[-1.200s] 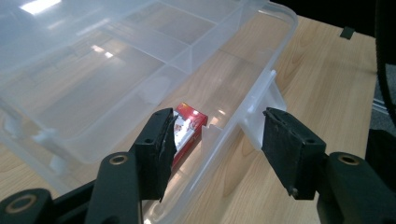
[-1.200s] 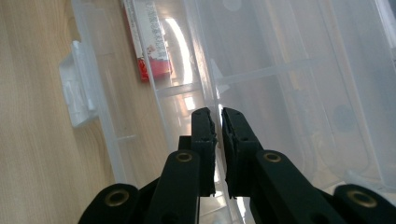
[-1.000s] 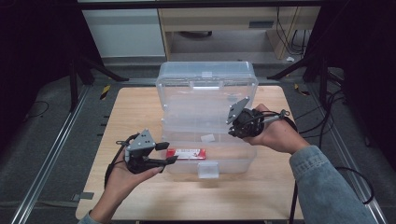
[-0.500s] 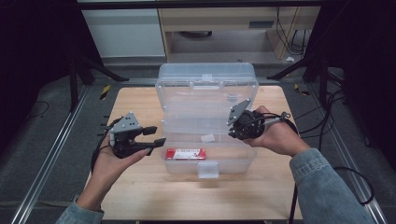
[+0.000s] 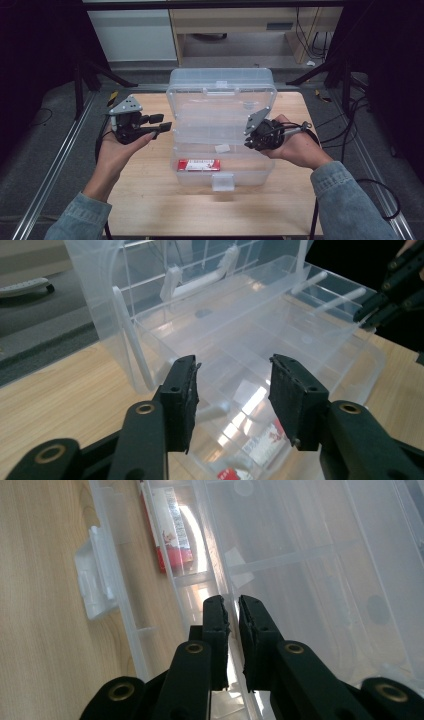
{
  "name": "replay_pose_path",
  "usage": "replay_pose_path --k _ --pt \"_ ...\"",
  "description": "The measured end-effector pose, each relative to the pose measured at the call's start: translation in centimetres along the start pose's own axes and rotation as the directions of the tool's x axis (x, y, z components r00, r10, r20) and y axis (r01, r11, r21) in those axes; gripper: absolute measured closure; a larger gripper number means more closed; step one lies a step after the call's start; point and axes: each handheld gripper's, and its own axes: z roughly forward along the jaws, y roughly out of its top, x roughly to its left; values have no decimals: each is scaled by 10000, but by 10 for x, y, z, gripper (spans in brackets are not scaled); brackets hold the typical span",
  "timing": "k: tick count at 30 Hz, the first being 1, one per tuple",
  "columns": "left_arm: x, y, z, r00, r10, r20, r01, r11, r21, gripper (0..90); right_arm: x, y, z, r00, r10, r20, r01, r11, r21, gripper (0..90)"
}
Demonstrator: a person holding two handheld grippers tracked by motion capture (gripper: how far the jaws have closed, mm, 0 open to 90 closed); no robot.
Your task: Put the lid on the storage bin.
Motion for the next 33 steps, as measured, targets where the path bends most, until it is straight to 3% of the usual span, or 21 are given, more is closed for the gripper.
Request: replay_pose_path --k 9,20,26,33 --pt "2 19 17 9993 242 -288 -234 9994 265 580 4 0 1 9998 -188 0 188 9997 137 823" --pt "12 22 29 9977 -197 -655 207 9997 154 665 5 -1 1 9999 -126 0 126 9999 117 818" --pt "16 21 32 9973 -427 -592 439 9988 206 719 6 -3 1 9999 -166 -15 166 9998 75 817" --pt "12 19 32 9974 -518 -508 523 9986 92 736 10 -6 2 9999 -115 -35 115 9999 37 816"
